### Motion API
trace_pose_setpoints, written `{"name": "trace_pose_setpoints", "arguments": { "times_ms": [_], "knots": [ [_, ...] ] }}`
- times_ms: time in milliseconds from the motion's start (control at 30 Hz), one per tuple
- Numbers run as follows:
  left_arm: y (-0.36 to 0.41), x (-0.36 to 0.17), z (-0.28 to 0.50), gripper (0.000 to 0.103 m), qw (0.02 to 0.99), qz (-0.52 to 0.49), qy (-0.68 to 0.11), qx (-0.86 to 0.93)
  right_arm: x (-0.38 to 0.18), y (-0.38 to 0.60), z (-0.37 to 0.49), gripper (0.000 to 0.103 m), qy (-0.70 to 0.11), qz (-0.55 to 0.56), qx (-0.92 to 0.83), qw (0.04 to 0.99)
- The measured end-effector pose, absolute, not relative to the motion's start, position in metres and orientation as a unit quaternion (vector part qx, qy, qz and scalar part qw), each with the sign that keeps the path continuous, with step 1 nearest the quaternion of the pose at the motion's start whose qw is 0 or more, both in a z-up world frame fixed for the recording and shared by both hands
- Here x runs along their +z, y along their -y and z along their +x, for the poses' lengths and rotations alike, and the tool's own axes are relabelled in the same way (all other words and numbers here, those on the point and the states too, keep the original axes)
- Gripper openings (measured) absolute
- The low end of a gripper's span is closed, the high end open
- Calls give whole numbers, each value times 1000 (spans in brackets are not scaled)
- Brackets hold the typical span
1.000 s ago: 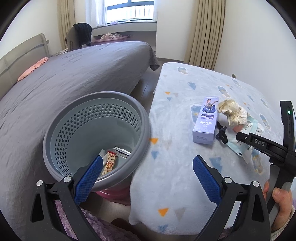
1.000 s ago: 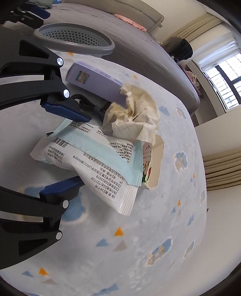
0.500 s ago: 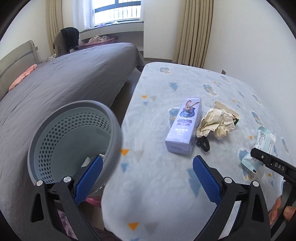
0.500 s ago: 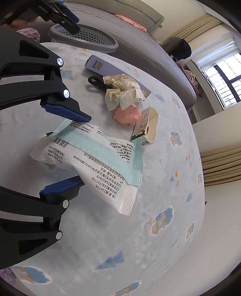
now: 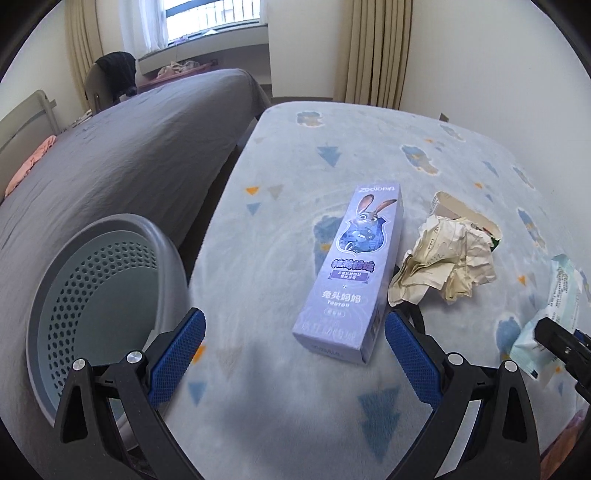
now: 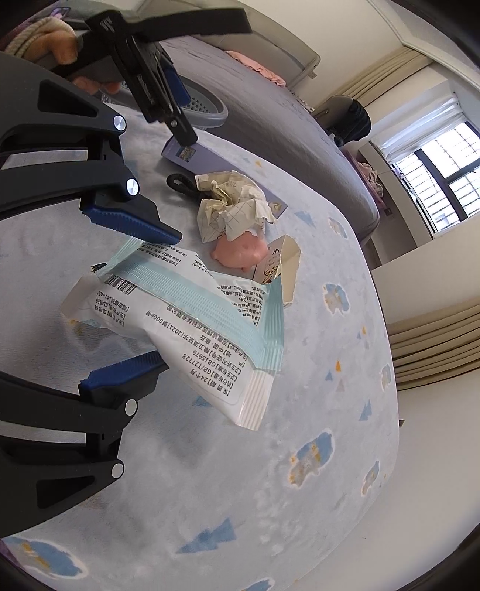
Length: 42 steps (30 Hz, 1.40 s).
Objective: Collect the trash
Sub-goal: 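Grasp the purple toothpaste box with the left tool while the right tool holds the wrapper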
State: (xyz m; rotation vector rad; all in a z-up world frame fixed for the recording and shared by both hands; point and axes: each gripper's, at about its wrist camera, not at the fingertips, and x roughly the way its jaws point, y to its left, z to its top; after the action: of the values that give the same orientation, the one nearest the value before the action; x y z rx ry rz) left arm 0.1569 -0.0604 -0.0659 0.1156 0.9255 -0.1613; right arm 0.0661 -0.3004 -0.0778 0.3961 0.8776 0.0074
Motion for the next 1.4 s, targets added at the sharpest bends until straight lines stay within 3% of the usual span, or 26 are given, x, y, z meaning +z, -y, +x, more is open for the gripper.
{"name": "trace_pose_setpoints", "arguments": {
  "times_ms": [667, 867, 933, 1033, 1400],
  "knots": [
    [95, -99, 201, 95, 879, 81, -462, -86, -86, 305, 73, 57, -424, 209, 20, 881],
    [102, -102, 206, 72, 875, 66, -468, -108, -86, 306, 72, 57, -425, 210, 20, 880],
    [104, -101, 205, 58, 874, 66, -467, -115, -86, 306, 72, 57, -424, 210, 20, 881],
    [104, -98, 201, 45, 874, 66, -467, -121, -86, 307, 71, 57, -423, 211, 20, 881],
    [76, -75, 167, 43, 884, 45, -453, -105, -86, 307, 65, 57, -423, 207, 18, 882]
  ]
}}
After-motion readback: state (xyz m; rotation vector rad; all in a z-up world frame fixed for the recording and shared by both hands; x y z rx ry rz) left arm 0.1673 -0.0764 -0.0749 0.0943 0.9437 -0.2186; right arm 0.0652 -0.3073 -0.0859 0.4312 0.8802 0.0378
